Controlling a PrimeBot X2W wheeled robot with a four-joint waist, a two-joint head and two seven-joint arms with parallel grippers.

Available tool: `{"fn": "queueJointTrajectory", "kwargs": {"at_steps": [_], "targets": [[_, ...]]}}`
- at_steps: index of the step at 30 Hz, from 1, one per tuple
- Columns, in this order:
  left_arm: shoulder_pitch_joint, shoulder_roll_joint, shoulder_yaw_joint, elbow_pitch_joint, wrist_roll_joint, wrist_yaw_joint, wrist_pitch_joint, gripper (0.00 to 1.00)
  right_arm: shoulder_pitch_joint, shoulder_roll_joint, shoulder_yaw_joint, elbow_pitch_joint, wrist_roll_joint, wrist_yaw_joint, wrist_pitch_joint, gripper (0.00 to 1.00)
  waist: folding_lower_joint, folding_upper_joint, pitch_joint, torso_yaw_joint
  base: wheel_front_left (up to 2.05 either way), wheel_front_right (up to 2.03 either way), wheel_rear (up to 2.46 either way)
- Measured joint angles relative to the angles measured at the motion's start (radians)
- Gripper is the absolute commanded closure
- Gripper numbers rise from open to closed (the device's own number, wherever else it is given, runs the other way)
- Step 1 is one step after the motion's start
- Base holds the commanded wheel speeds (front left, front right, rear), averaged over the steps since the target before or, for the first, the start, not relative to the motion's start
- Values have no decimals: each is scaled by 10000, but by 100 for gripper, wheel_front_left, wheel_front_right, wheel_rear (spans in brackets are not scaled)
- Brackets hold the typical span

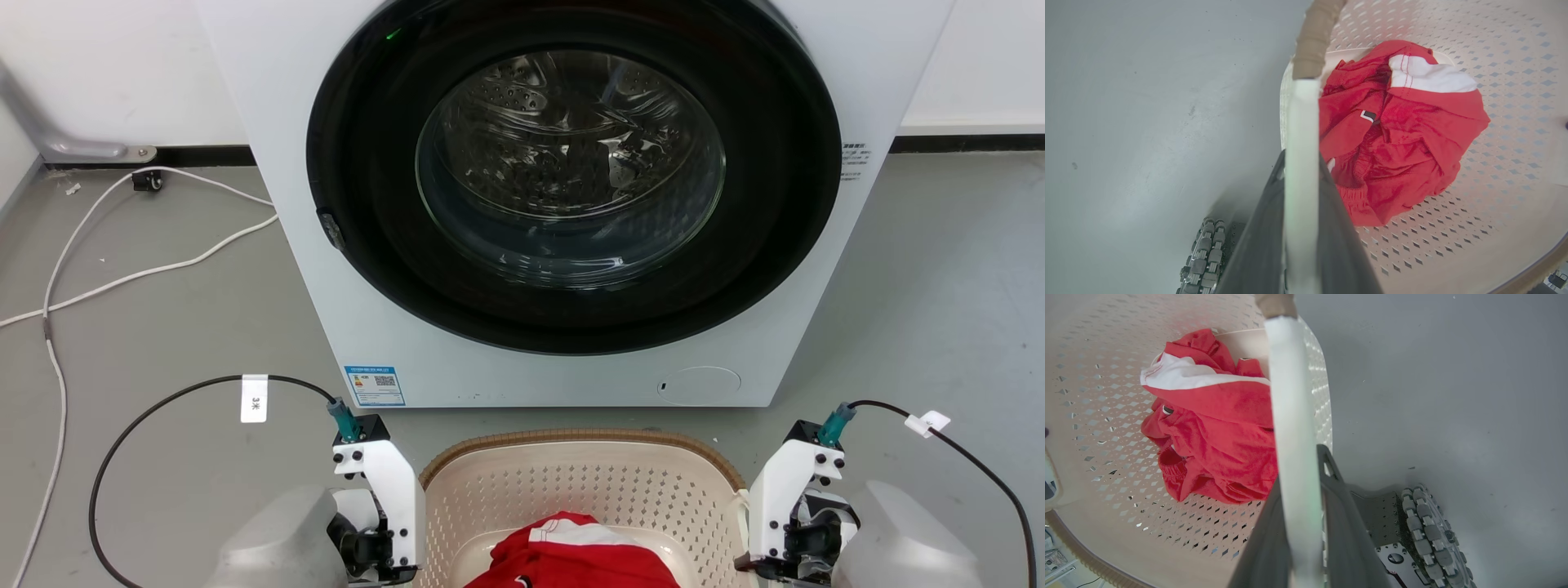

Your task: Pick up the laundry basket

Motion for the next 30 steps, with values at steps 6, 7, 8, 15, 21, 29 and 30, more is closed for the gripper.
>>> {"fn": "queueJointTrajectory", "kwargs": {"at_steps": [6, 7, 8, 15, 21, 29, 30], "targets": [[0, 2, -15, 0, -25, 0, -25, 100, 6, 0, -15, 0, 0, 0, 6, 100, 0, 0, -10, -3, 0, 0, 0], [0, 2, -17, 0, -27, 0, -27, 100, 6, 0, -17, 0, 0, 0, 6, 100, 0, 0, -10, -3, 0, 0, 0], [0, 2, -23, 0, -29, 0, -27, 100, 7, 0, -17, 0, 0, 0, 4, 100, 0, 0, -12, -4, 0, 0, 0], [0, 2, -54, 8, -71, 0, -40, 100, 12, 0, -35, 0, 0, 0, 6, 100, 0, 0, -29, -7, 0, 0, 0], [0, 4, -69, 8, -96, 0, -42, 100, 14, 0, -50, 0, 0, 0, 17, 100, 0, 0, -21, -6, 0, 0, 0], [0, 4, -100, 6, -113, 0, -73, 100, 16, 0, -56, 0, 0, 0, 13, 100, 0, 0, -11, 3, 0, 0, 0], [0, 4, -102, 6, -123, 0, -77, 100, 16, -2, -54, 0, 0, 0, 13, 100, 0, 0, -11, 4, 0, 0, 0]]}}
